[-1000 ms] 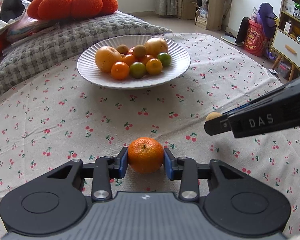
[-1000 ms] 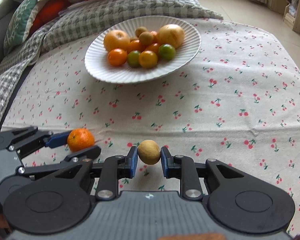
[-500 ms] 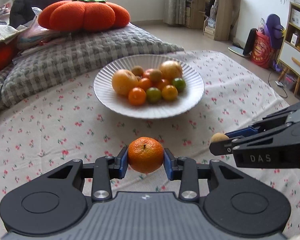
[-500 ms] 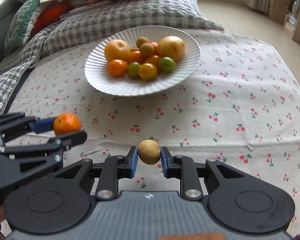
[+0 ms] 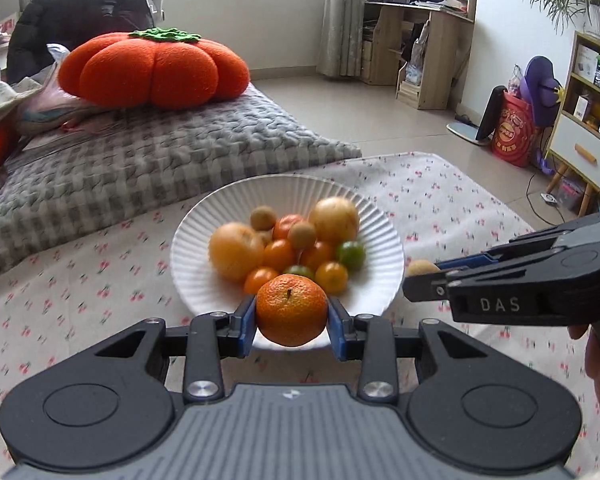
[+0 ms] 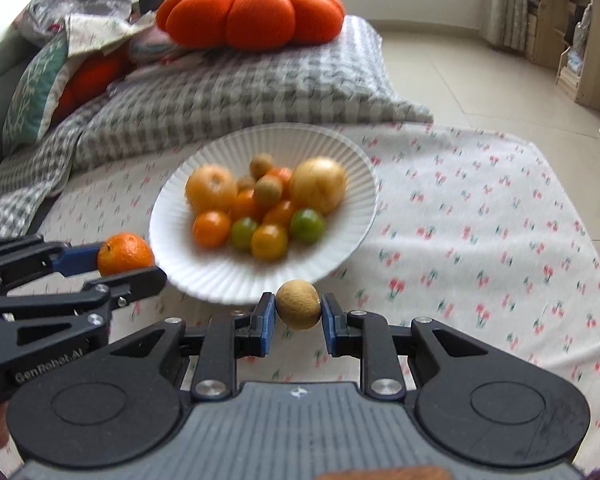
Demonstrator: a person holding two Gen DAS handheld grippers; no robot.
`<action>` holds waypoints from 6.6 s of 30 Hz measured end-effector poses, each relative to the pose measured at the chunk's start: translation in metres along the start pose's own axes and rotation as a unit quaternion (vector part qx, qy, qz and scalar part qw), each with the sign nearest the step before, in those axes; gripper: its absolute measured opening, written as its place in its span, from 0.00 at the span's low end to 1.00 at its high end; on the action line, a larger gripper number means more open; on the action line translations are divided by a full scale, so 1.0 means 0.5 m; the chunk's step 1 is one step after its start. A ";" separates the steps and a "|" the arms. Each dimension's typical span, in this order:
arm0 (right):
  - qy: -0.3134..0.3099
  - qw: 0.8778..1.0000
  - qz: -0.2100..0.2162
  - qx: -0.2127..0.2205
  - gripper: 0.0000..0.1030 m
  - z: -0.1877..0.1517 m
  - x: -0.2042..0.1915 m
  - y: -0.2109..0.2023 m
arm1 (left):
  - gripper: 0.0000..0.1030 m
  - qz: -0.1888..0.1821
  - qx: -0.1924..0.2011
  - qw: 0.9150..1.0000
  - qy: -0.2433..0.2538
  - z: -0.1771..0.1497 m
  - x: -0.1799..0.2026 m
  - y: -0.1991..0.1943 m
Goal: Organize fruits
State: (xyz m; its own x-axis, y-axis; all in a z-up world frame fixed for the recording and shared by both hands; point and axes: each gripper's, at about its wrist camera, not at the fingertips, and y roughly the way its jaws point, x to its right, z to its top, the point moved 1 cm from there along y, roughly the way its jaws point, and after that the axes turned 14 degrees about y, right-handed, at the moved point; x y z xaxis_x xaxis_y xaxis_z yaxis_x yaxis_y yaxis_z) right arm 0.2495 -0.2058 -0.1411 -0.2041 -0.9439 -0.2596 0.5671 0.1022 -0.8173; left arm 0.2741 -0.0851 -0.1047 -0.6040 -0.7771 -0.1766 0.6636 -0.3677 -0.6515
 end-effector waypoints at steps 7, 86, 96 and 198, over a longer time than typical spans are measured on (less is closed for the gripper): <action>0.016 1.000 0.007 0.019 0.21 0.050 0.016 0.029 | 0.25 -0.012 0.005 1.000 0.004 0.028 -0.012 0.051; -0.026 0.995 0.012 0.100 0.28 -0.034 -0.093 -0.173 | 0.56 0.093 0.008 0.992 -0.080 0.010 -0.008 -0.221; -0.034 0.991 0.016 0.130 0.39 -0.121 -0.119 -0.281 | 0.61 0.126 0.039 0.988 -0.085 -0.046 0.045 -0.345; -0.039 0.991 -0.056 0.119 1.00 -0.205 -0.115 -0.342 | 0.91 0.159 -0.011 0.982 -0.105 -0.124 0.089 -0.391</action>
State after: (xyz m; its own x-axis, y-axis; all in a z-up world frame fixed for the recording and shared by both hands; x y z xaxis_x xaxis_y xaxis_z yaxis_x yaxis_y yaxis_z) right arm 0.0826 -0.1367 -0.0391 -0.2198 -0.9674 -0.1257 0.7176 -0.0731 -0.6926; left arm 0.0900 -0.0162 -0.0310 -0.2620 -0.9396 -0.2200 0.7929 -0.0796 -0.6041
